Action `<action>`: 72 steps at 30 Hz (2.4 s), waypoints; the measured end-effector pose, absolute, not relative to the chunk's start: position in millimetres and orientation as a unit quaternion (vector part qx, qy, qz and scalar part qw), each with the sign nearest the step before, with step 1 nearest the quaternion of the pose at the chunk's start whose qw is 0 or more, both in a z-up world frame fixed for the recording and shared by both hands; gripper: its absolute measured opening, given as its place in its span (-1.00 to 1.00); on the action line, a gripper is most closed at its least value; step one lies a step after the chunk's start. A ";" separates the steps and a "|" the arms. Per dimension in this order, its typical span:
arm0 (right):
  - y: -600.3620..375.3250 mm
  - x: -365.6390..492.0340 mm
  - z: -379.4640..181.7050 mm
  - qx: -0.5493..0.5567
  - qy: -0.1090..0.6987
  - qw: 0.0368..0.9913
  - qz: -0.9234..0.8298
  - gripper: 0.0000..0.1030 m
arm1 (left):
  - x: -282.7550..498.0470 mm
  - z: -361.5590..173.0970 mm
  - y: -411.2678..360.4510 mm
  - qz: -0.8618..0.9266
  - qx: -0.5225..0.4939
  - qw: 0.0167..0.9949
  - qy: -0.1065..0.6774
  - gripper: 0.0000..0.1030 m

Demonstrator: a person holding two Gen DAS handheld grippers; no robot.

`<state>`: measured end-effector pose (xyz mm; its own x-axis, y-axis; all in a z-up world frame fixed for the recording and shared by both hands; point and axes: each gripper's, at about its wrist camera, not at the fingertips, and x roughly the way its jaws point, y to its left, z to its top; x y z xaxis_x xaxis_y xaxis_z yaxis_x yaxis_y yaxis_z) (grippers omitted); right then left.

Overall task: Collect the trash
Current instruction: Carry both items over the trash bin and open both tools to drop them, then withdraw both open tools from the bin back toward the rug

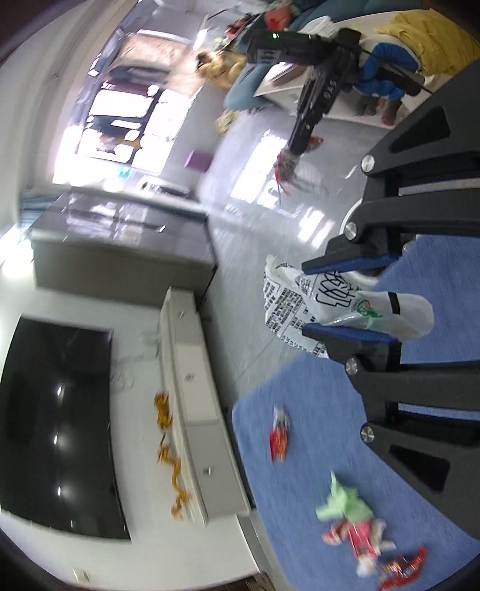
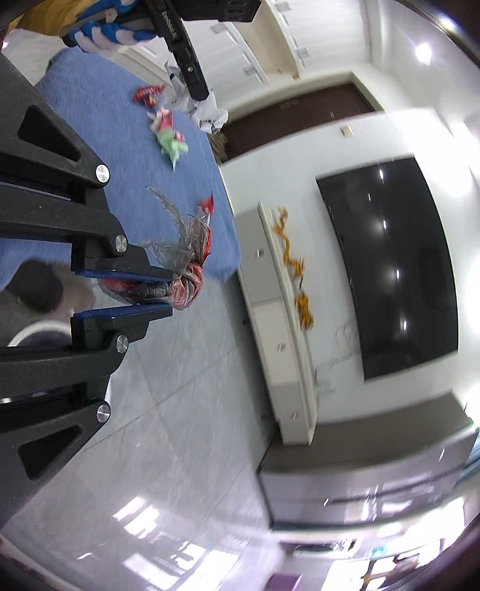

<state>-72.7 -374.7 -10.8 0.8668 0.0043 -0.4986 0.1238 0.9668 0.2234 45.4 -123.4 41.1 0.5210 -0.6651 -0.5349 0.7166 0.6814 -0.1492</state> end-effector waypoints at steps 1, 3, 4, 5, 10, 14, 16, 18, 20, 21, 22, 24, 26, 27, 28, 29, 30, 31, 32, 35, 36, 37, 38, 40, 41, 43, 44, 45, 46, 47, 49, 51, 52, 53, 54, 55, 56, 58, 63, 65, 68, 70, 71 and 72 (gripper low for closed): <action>-384.1 -75.2 -17.6 0.133 0.260 0.956 -0.041 -0.77 | 45.2 37.5 -141.7 -0.407 0.053 0.863 0.293 -0.51; -403.3 -81.0 -33.4 0.150 0.270 0.950 -0.056 -0.77 | 46.7 29.3 -171.2 -0.423 0.067 0.851 0.305 -0.51; -412.3 -82.8 -42.7 0.160 0.276 0.946 -0.063 -0.77 | 46.1 23.7 -189.1 -0.432 0.076 0.843 0.312 -0.51; -420.7 -86.1 -52.5 0.170 0.283 0.942 -0.069 -0.77 | 46.4 18.9 -202.8 -0.438 0.083 0.837 0.318 -0.51; -454.0 -84.7 -102.9 0.214 0.322 0.917 -0.093 -0.77 | 50.1 -15.6 -272.0 -0.469 0.110 0.797 0.365 -0.50; -475.6 -81.6 -135.9 0.241 0.351 0.899 -0.103 -0.77 | 58.9 -48.1 -313.0 -0.484 0.110 0.766 0.407 -0.46; -482.0 -78.1 -149.0 0.251 0.363 0.891 -0.106 -0.77 | 62.7 -63.8 -331.0 -0.489 0.109 0.753 0.426 -0.46; -489.2 -74.4 -162.2 0.259 0.376 0.883 -0.110 -0.76 | 67.0 -76.1 -341.6 -0.493 0.105 0.744 0.439 -0.41; -496.2 -72.9 -175.6 0.268 0.388 0.875 -0.113 -0.72 | 70.7 -86.8 -351.9 -0.498 0.099 0.732 0.454 -0.24; -496.8 -72.7 -179.6 0.270 0.391 0.872 -0.114 -0.72 | 71.7 -90.7 -355.2 -0.499 0.097 0.729 0.457 -0.01; -498.7 -71.8 -184.1 0.273 0.396 0.869 -0.115 -0.72 | 73.0 -93.4 -357.9 -0.499 0.094 0.729 0.459 0.10; -500.6 -67.6 -192.0 0.277 0.405 0.863 -0.117 -0.72 | 73.7 -98.2 -362.2 -0.497 0.092 0.728 0.462 0.23; -502.4 -67.4 -199.3 0.279 0.414 0.858 -0.122 -0.51 | 77.0 -102.6 -363.0 -0.495 0.090 0.726 0.469 0.23; -503.2 -68.0 -201.6 0.280 0.416 0.856 -0.125 -0.44 | 77.2 -103.5 -361.8 -0.494 0.090 0.726 0.470 0.23; -503.5 -68.2 -202.7 0.283 0.416 0.855 -0.127 -0.35 | 77.6 -104.1 -360.9 -0.492 0.090 0.726 0.472 0.23; -504.7 -67.9 -203.7 0.287 0.416 0.853 -0.129 -0.32 | 76.9 -103.9 -359.4 -0.492 0.089 0.726 0.472 0.23; -505.1 -70.1 -203.9 0.289 0.416 0.852 -0.132 -0.32 | 76.1 -103.6 -359.3 -0.491 0.089 0.726 0.473 0.23; -505.4 -72.1 -203.3 0.290 0.416 0.852 -0.134 -0.31 | 76.2 -102.9 -357.0 -0.491 0.088 0.727 0.472 0.23; -505.6 -73.5 -202.6 0.291 0.415 0.852 -0.135 -0.29 | 75.0 -101.7 -355.3 -0.490 0.088 0.728 0.471 0.23; -506.4 -80.2 -196.3 0.292 0.407 0.854 -0.140 -0.24 | 69.3 -95.3 -349.9 -0.490 0.088 0.732 0.466 0.23; -507.6 -81.8 -194.6 0.292 0.405 0.855 -0.141 -0.23 | 67.3 -92.5 -347.0 -0.489 0.088 0.734 0.463 0.23; -507.9 -83.4 -191.2 0.292 0.401 0.856 -0.143 -0.23 | 64.2 -88.9 -344.0 -0.487 0.091 0.739 0.457 0.23; -508.0 -84.7 -187.4 0.291 0.398 0.858 -0.144 -0.22 | 62.2 -85.2 -341.4 -0.485 0.094 0.743 0.451 0.23; -506.3 -89.0 -178.2 0.288 0.391 0.862 -0.147 -0.20 | 55.2 -76.9 -335.0 -0.480 0.101 0.754 0.437 0.23; -505.2 -91.8 -173.8 0.286 0.388 0.864 -0.149 -0.18 | 52.6 -73.7 -331.4 -0.476 0.103 0.760 0.431 0.23; -502.4 -94.5 -165.5 0.282 0.382 0.867 -0.153 -0.16 | 47.9 -65.6 -322.7 -0.465 0.108 0.774 0.415 0.23; -500.8 -96.2 -161.0 0.280 0.379 0.869 -0.154 -0.14 | 44.6 -61.6 -318.0 -0.458 0.113 0.783 0.406 0.23; -498.8 -99.4 -154.8 0.277 0.374 0.871 -0.156 -0.13 | 42.7 -59.0 -314.9 -0.453 0.115 0.788 0.400 0.23; -496.8 -100.5 -152.2 0.275 0.371 0.873 -0.157 -0.09 | 40.4 -55.6 -310.1 -0.446 0.119 0.795 0.393 0.23; -494.6 -102.7 -146.9 0.272 0.368 0.875 -0.159 -0.07 | 38.8 -53.2 -306.1 -0.441 0.120 0.800 0.388 0.23; -490.3 -105.5 -136.6 0.266 0.360 0.880 -0.161 -0.04 | 35.8 -48.4 -295.8 -0.430 0.123 0.811 0.377 0.23; -485.9 -107.9 -126.3 0.259 0.353 0.884 -0.163 -0.01 | 32.1 -43.6 -285.7 -0.419 0.124 0.822 0.366 0.24; -483.4 -109.4 -121.1 0.254 0.349 0.887 -0.163 0.02 | 31.3 -40.9 -279.5 -0.414 0.124 0.827 0.361 0.24; -480.7 -110.7 -115.3 0.250 0.344 0.890 -0.165 0.06 | 30.5 -38.6 -274.8 -0.410 0.123 0.830 0.357 0.24; -478.4 -110.7 -110.9 0.247 0.341 0.892 -0.165 0.07 | 29.7 -35.3 -268.1 -0.404 0.121 0.836 0.352 0.24; -475.8 -111.3 -105.8 0.243 0.337 0.894 -0.166 0.09 | 28.8 -32.3 -262.9 -0.399 0.120 0.840 0.347 0.24; -473.3 -111.7 -100.9 0.239 0.334 0.897 -0.167 0.11 | 28.3 -29.6 -259.6 -0.396 0.119 0.843 0.343 0.24; -467.9 -112.8 -92.6 0.232 0.327 0.900 -0.169 0.15 | 27.2 -23.8 -249.0 -0.388 0.115 0.851 0.335 0.24; -453.2 -113.7 -74.2 0.214 0.314 0.909 -0.172 0.28 | 26.0 -14.0 -224.7 -0.376 0.102 0.864 0.320 0.24; -446.7 -113.8 -66.3 0.204 0.310 0.912 -0.175 0.38 | 24.5 -9.7 -214.2 -0.372 0.097 0.869 0.312 0.24; -437.5 -112.6 -55.7 0.192 0.303 0.917 -0.175 0.47 | 22.8 -2.8 -201.7 -0.368 0.089 0.876 0.298 0.24; -429.3 -111.3 -47.3 0.182 0.298 0.921 -0.175 0.57 | 21.2 1.1 -187.6 -0.366 0.080 0.882 0.286 0.24; -424.0 -110.1 -42.1 0.176 0.294 0.923 -0.175 0.63 | 20.7 3.6 -182.1 -0.364 0.075 0.884 0.281 0.24; -421.1 -109.3 -39.3 0.173 0.293 0.924 -0.175 0.66 | 21.0 6.4 -176.2 -0.362 0.069 0.888 0.276 0.24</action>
<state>-109.3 -421.1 -39.3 0.7676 -0.2214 -0.6014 0.4239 0.8792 0.2175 21.0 -176.2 6.4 0.5853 -0.6054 -0.5394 0.6815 0.7278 -0.0772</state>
